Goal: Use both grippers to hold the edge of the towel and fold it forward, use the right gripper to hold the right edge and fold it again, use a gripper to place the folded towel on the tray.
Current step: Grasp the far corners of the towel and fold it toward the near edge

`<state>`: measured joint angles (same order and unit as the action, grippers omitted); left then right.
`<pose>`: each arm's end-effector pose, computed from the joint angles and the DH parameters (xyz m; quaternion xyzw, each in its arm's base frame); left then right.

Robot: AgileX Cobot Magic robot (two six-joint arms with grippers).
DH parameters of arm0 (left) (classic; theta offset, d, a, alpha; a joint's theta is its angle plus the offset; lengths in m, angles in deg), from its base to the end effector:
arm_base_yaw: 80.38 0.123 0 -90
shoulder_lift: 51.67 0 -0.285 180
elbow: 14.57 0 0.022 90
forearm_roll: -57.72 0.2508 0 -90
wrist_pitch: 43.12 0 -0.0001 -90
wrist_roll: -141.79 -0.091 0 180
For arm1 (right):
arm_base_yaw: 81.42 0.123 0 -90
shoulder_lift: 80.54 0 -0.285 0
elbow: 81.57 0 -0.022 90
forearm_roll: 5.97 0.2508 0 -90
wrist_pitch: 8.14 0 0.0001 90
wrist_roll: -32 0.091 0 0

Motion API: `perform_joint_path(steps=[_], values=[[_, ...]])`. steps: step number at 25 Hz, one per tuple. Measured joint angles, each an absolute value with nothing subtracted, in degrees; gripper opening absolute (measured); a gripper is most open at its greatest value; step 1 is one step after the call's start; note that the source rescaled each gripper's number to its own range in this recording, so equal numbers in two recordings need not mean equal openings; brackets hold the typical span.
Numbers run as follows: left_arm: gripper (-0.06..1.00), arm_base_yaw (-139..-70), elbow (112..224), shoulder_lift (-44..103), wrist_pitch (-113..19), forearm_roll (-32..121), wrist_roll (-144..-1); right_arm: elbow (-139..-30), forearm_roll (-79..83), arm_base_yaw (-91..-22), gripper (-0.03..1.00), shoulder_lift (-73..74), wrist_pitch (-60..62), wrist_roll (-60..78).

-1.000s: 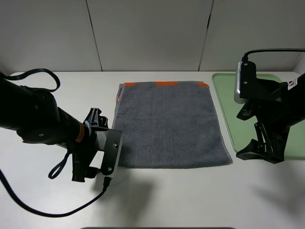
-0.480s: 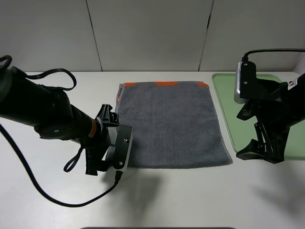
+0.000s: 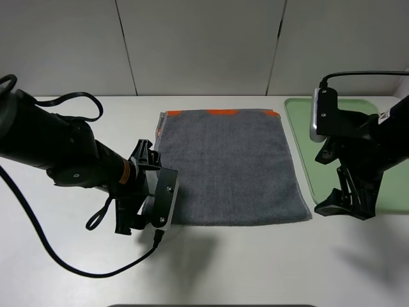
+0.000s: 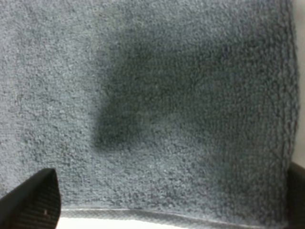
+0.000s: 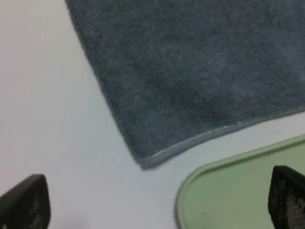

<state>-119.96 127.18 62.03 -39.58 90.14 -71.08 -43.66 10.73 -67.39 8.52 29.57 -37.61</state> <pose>0.2284 -0.1926 0.0950 0.7661 0.5842 0.0439 0.2644 0.2234 0.0723 0.1888 -0.5778 0.7988 0.0299 0.1649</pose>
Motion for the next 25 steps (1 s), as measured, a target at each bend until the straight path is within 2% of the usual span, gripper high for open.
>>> perform_joint_path(steps=[17,25], values=[[0.87,-120.0,127.2,62.0,-39.6,90.1,-71.1,-43.6,12.9,-67.4,1.0,21.1,18.1,-40.0],[0.87,-120.0,127.2,62.0,-39.6,90.1,-71.1,-43.5,17.1,-67.4,1.0,25.3,17.2,-43.4]])
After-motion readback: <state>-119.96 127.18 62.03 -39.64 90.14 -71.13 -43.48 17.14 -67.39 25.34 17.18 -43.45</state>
